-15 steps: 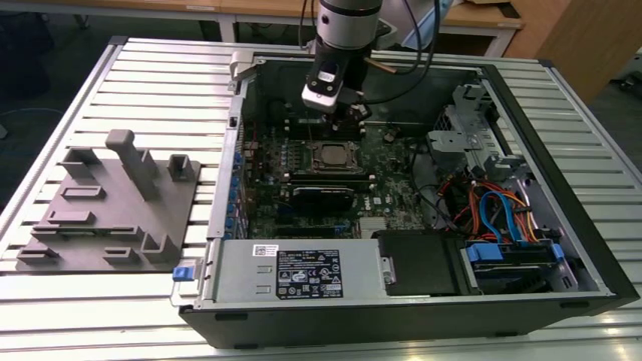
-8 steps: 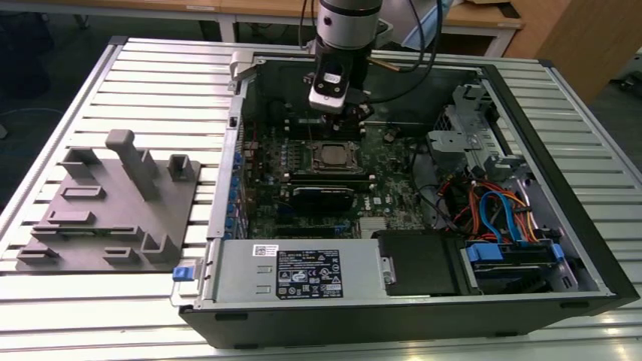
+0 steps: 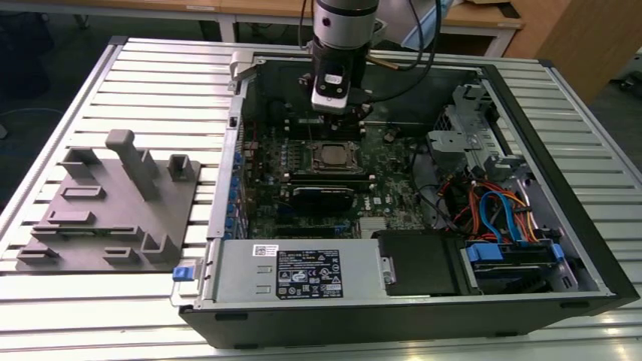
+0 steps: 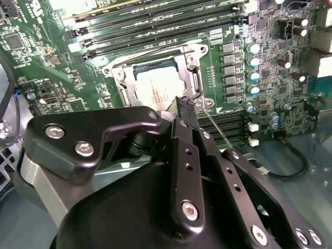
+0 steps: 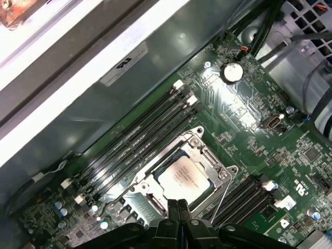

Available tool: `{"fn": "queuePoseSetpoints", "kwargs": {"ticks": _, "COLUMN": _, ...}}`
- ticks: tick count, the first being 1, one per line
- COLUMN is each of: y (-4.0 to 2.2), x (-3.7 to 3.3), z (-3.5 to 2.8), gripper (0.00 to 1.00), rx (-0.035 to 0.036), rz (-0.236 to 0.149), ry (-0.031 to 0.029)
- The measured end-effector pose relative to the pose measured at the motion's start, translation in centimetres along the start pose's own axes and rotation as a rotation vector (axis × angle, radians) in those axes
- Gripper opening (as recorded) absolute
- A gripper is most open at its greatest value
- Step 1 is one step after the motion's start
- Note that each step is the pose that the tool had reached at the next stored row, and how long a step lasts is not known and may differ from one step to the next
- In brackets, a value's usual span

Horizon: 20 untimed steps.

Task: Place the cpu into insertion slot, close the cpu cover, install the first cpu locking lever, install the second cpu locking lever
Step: 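Install the first cpu locking lever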

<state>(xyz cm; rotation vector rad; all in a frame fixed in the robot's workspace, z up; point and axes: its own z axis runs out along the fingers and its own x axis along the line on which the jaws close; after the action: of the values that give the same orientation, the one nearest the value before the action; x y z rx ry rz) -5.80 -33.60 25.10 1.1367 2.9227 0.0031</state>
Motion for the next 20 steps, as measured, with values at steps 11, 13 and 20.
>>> {"fn": "queuePoseSetpoints", "kwargs": {"ticks": 11, "y": -0.23, "x": 0.24, "z": 0.03, "gripper": 0.10, "rx": -0.0007, "rz": -0.145, "ry": 0.0006}}
{"fn": "queuePoseSetpoints", "kwargs": {"ticks": 13, "y": -0.42, "x": 0.46, "z": 0.03, "gripper": 0.10, "rx": -0.0008, "rz": -0.150, "ry": 0.0006}}
{"fn": "queuePoseSetpoints", "kwargs": {"ticks": 20, "y": -0.44, "x": 0.48, "z": 0.02, "gripper": 0.10, "rx": -0.0006, "rz": -0.153, "ry": 0.0006}}
